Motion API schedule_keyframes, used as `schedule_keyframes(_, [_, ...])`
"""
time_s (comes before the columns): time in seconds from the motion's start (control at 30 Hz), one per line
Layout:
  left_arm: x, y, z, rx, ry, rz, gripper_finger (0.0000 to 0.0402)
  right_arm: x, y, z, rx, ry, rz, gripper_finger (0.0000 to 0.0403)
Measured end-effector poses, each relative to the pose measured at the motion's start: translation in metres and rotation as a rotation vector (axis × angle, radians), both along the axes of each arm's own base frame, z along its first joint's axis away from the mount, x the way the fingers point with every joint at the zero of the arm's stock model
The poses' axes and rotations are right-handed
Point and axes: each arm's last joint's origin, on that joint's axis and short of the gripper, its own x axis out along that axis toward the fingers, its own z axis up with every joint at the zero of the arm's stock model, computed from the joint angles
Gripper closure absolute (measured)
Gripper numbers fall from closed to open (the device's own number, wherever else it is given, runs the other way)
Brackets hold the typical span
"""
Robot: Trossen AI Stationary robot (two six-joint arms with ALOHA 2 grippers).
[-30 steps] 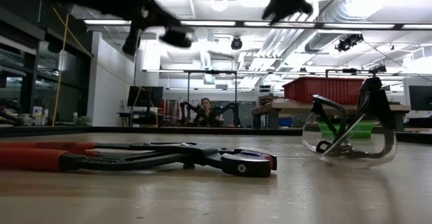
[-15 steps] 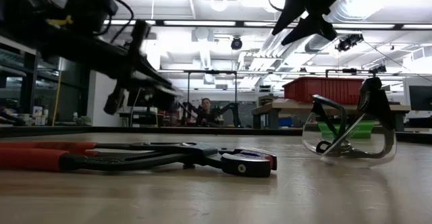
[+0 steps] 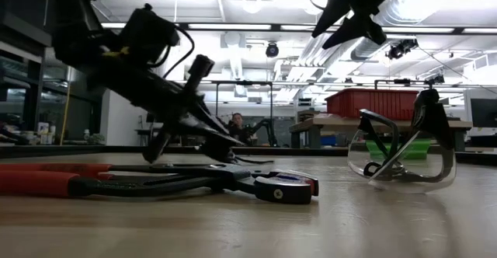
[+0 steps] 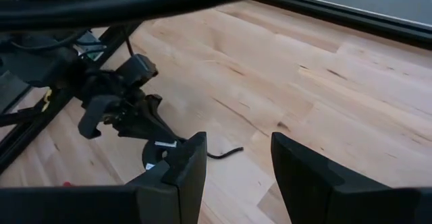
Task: Coil cords
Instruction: Coil the black wire on the black spool
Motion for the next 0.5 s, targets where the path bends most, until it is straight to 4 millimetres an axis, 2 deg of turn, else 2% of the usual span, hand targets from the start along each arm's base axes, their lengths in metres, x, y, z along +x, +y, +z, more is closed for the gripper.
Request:
schedule_keyframes(0.23, [0.007,0.007,0.009,0.026,-0.023,-0.037,0.0307,-0.007,0.001,0.007,-0.049,0.000,0.047,0.0247])
schedule_keyframes(0.5, [0.004,0.018,0.019,0.024,-0.040,-0.060,0.0214,-0.029,0.002,0.019,-0.106,0.008,0.083,0.0247])
